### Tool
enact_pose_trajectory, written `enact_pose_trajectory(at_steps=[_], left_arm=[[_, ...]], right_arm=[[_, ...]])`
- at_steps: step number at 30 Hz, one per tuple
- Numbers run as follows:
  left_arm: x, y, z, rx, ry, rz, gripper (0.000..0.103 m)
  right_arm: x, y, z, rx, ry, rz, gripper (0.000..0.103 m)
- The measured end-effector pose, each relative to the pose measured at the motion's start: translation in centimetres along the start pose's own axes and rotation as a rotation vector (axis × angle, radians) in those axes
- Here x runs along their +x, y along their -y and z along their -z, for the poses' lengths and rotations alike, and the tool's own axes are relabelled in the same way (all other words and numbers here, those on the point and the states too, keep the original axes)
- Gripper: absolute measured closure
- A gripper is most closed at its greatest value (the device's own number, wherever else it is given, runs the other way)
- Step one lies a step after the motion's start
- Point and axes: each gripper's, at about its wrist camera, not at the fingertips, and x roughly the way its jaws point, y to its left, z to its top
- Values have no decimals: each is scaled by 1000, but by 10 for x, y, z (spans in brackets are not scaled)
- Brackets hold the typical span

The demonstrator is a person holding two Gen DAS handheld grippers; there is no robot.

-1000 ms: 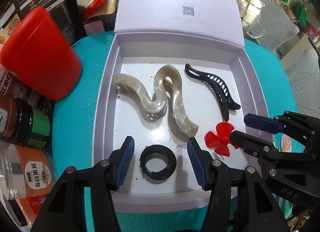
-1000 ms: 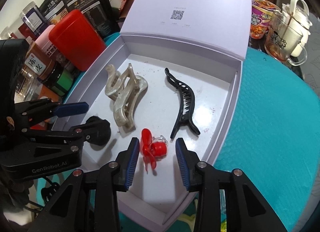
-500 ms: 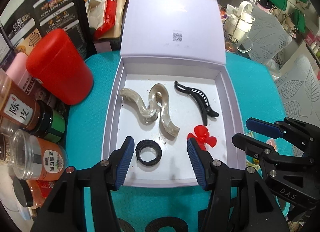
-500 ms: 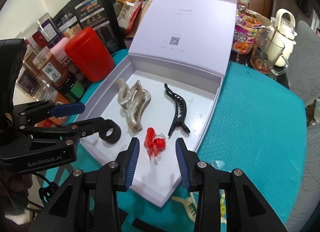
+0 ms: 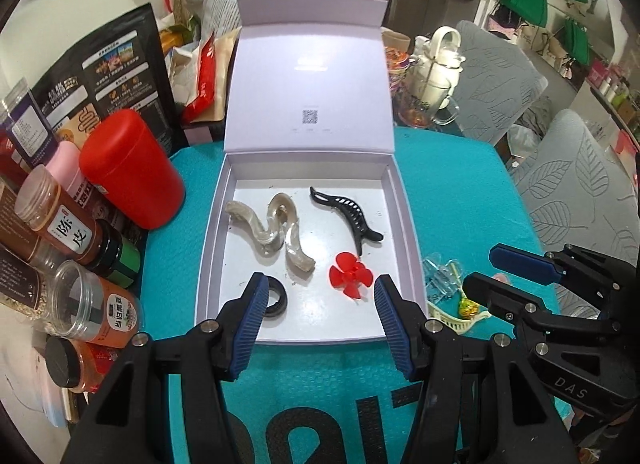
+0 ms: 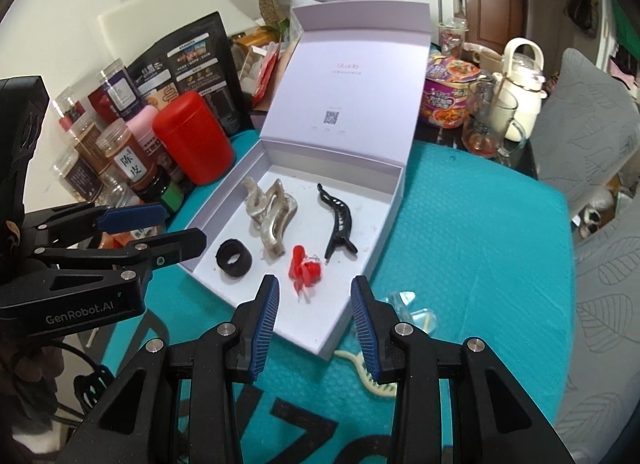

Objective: Organize rigid objects
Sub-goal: 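Raise both open tools out of the box back over the mat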

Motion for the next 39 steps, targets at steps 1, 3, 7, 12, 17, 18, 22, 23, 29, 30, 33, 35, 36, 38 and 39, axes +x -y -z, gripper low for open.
enact_pose_trajectory(at_steps=[1, 3, 7, 12, 17, 18, 22, 23, 29, 30, 33, 35, 36, 38, 39], left_arm=[[-4, 3, 1, 4, 8, -5, 49], [-11, 7, 3, 5, 17, -6, 49], [-25, 18, 8, 10, 38, -5, 49], [-41, 33, 20, 10, 57, 0, 49], [-56, 54, 35, 19, 73, 7, 49], [-59, 57, 38, 20, 75, 10, 49], [-71, 71, 49, 10, 84, 40, 49], [-73, 74, 51, 4, 85, 50, 49], [-87, 98, 66, 7, 102, 42, 49], [-89, 103, 69, 8, 104, 41, 49], [-94, 114, 77, 8, 107, 41, 36], [-98, 123, 82, 10, 119, 51, 23], [-100, 127, 85, 11, 125, 56, 23], [-102, 135, 89, 14, 122, 55, 23], [-102, 139, 90, 14, 121, 52, 23]], right_arm=[[-5, 1, 2, 1, 7, 3, 66], [-16, 3, 9, 7, 20, 9, 66], [-32, 6, 21, 19, 39, 18, 66], [-56, 12, 39, 29, 60, 27, 66], [-77, 17, 55, 31, 79, 35, 66], [-82, 17, 59, 31, 83, 37, 66], [-100, 21, 73, 34, 95, 44, 66], [-105, 23, 78, 37, 98, 45, 65], [-129, 31, 100, 40, 112, 50, 63], [-132, 32, 104, 40, 113, 50, 63], [-145, 37, 116, 39, 121, 53, 63], [-152, 41, 122, 39, 125, 54, 61], [-155, 43, 125, 39, 127, 54, 60], [-160, 47, 131, 39, 131, 54, 60], [-163, 49, 133, 39, 131, 55, 60]])
